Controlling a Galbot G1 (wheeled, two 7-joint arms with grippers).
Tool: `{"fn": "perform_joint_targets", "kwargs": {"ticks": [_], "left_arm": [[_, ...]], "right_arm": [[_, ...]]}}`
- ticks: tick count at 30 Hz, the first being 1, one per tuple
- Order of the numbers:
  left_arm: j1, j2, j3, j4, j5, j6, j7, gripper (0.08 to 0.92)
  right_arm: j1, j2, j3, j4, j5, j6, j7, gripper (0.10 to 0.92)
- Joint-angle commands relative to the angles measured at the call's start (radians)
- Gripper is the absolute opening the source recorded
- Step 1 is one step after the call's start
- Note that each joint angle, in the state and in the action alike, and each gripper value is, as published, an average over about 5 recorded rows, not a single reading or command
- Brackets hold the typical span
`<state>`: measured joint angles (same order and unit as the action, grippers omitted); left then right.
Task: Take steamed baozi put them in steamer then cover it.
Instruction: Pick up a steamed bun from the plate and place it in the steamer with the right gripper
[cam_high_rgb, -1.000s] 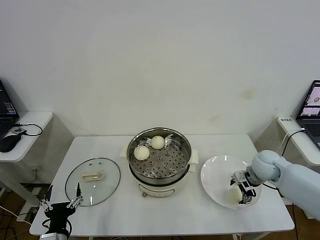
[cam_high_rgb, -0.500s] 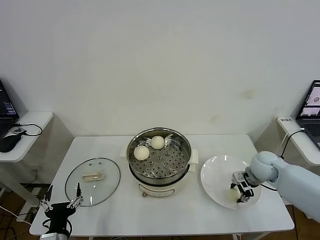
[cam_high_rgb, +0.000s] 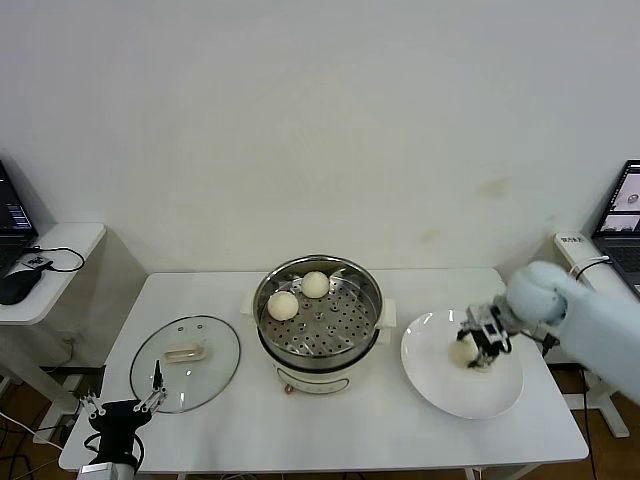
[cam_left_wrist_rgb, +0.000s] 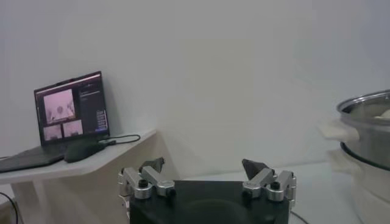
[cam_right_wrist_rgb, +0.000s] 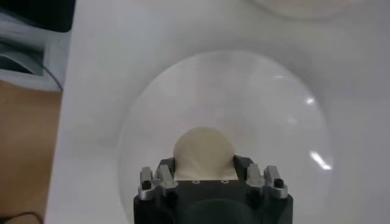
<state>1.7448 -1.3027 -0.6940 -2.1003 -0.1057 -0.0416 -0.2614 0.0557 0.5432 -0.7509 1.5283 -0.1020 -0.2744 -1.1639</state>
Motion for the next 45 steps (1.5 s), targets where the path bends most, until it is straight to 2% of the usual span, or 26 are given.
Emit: {"fn": "perform_joint_targets", "kwargs": {"ticks": [1,8,18,36,45], "left_arm": [[0.000,0.002,-0.005,-0.004,-0.008,0.000,0.001,0.823],[-0.002,-0.001,-0.010,-0.007,-0.014,0.000,0.002,0.823],[0.004,-0.008,-0.021,-0.014,-0.017,-0.003,0.002,0.823],[-0.012,-0.017,-0.020,-0.006,-0.030,-0.017,0.002,0.823],[-0.013,-0.018,-0.026,-0.001,-0.039,-0.021,-0.001,0.823]], "right_arm": [[0.407,0.101,-0.155,-0.028,0.148,-0.015,0.010,0.611],[0.543,0.303,-0.252,-0.029,0.245,-0.051,0.066,0.611],[0.472,0.516,-0.333,-0.059,0.270,-0.003,0.128,0.619],[0.421,0.616,-0.485,-0.095,0.116,0.322,0.128,0.622],[0.407,0.643,-0.503,-0.102,0.067,0.379,0.124,0.631]]}}
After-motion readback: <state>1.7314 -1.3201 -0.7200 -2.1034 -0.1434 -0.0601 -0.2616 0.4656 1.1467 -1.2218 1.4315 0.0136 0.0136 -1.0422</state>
